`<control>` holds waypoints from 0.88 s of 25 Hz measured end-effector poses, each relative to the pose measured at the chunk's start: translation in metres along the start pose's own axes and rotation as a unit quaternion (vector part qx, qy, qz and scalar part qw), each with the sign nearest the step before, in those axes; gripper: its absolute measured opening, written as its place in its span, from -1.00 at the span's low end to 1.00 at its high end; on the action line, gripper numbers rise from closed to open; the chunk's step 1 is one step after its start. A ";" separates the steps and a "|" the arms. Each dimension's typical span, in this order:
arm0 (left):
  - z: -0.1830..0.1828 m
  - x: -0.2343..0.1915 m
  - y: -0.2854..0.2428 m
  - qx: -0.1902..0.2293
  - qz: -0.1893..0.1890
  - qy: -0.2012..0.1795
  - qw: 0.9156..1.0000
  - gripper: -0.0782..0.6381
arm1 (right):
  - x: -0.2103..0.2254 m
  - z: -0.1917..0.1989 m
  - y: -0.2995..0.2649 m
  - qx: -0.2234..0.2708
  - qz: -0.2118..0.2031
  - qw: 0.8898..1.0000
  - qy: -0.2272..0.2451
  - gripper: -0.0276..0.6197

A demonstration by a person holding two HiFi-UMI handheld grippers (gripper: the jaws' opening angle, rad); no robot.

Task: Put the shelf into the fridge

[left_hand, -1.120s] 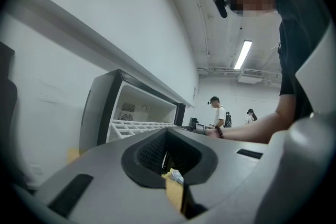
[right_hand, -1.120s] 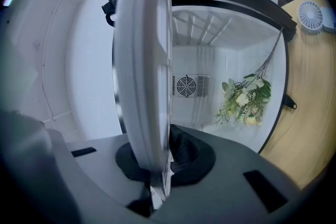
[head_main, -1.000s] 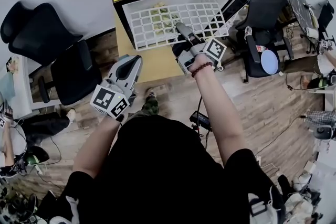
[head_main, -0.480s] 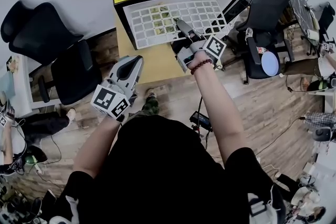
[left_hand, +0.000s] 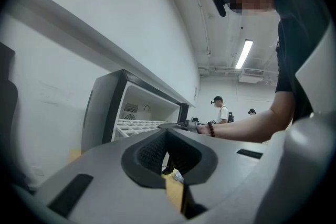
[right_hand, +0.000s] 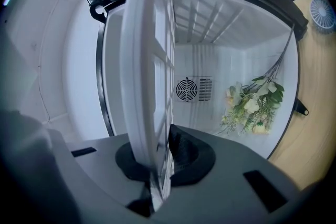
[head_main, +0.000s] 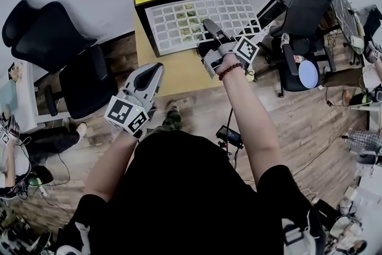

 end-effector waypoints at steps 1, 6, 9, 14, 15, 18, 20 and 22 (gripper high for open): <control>0.000 0.000 0.000 -0.001 0.001 -0.002 1.000 -0.73 | 0.000 0.000 -0.001 0.000 -0.001 1.000 -0.001 -0.81; -0.001 -0.001 -0.002 0.000 0.003 -0.001 1.000 -0.73 | 0.003 0.000 -0.006 0.002 -0.003 1.000 -0.006 -0.81; -0.002 -0.001 -0.002 0.001 0.003 -0.002 1.000 -0.73 | 0.003 -0.002 -0.011 0.000 -0.003 1.000 -0.005 -0.80; -0.002 -0.004 0.002 0.001 0.002 -0.003 1.000 -0.73 | 0.003 -0.007 -0.020 -0.002 0.003 1.000 -0.003 -0.80; -0.003 -0.006 0.001 0.001 0.000 -0.001 1.000 -0.73 | 0.003 -0.009 -0.025 -0.003 0.004 1.000 -0.003 -0.80; -0.005 -0.007 0.002 0.000 0.000 0.001 1.000 -0.73 | 0.003 -0.011 -0.031 -0.003 0.002 1.000 -0.004 -0.80; -0.004 -0.008 0.004 -0.001 0.003 -0.005 1.000 -0.73 | 0.005 -0.011 -0.031 -0.003 0.001 1.000 -0.004 -0.80; -0.004 -0.010 0.004 0.000 0.002 -0.004 1.000 -0.73 | 0.005 -0.011 -0.033 -0.002 0.000 1.000 -0.005 -0.80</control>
Point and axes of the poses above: the fingertips, and each gripper's own axes: y backward along the fingers, x to its right, z out of its underside, the point moved 8 cm from there along y, backward along the fingers, and after that the axes turned 2 degrees about y, right-handed, at the moved point
